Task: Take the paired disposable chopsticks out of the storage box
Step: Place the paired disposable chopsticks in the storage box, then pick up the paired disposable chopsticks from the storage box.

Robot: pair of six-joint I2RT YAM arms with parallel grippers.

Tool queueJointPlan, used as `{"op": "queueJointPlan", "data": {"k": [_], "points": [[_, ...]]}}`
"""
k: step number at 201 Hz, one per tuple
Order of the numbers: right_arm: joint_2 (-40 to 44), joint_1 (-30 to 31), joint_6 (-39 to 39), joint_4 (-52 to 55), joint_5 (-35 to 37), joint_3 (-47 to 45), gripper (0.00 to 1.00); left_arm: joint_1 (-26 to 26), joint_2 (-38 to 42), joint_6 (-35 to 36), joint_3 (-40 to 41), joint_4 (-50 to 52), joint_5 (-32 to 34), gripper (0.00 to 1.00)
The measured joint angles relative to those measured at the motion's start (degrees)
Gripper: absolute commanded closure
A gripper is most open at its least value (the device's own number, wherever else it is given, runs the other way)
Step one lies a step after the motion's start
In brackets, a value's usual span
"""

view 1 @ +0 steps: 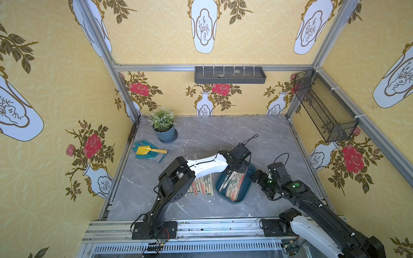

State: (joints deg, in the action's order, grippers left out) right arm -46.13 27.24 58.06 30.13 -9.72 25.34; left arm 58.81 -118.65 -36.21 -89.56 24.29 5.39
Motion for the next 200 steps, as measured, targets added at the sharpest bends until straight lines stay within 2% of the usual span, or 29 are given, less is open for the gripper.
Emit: {"op": "queueJointPlan", "data": {"k": [56, 159, 179, 200], "points": [[-0.3, 0.0, 0.0, -0.2, 0.0, 0.0, 0.03, -0.1, 5.9, -0.2, 4.2, -0.9, 2.5, 0.59], [-1.0, 0.0, 0.0, -0.1, 0.0, 0.0, 0.03, 0.0, 0.0, -0.3, 1.3, 2.9, 4.7, 0.59], [-0.9, 0.0, 0.0, -0.2, 0.0, 0.1, 0.03, -0.1, -0.6, -0.3, 1.3, 3.7, 4.9, 0.62], [-0.9, 0.0, 0.0, 0.0, 0.0, 0.4, 0.03, -0.1, -0.8, -0.3, 1.3, 4.1, 4.9, 0.7]]}}
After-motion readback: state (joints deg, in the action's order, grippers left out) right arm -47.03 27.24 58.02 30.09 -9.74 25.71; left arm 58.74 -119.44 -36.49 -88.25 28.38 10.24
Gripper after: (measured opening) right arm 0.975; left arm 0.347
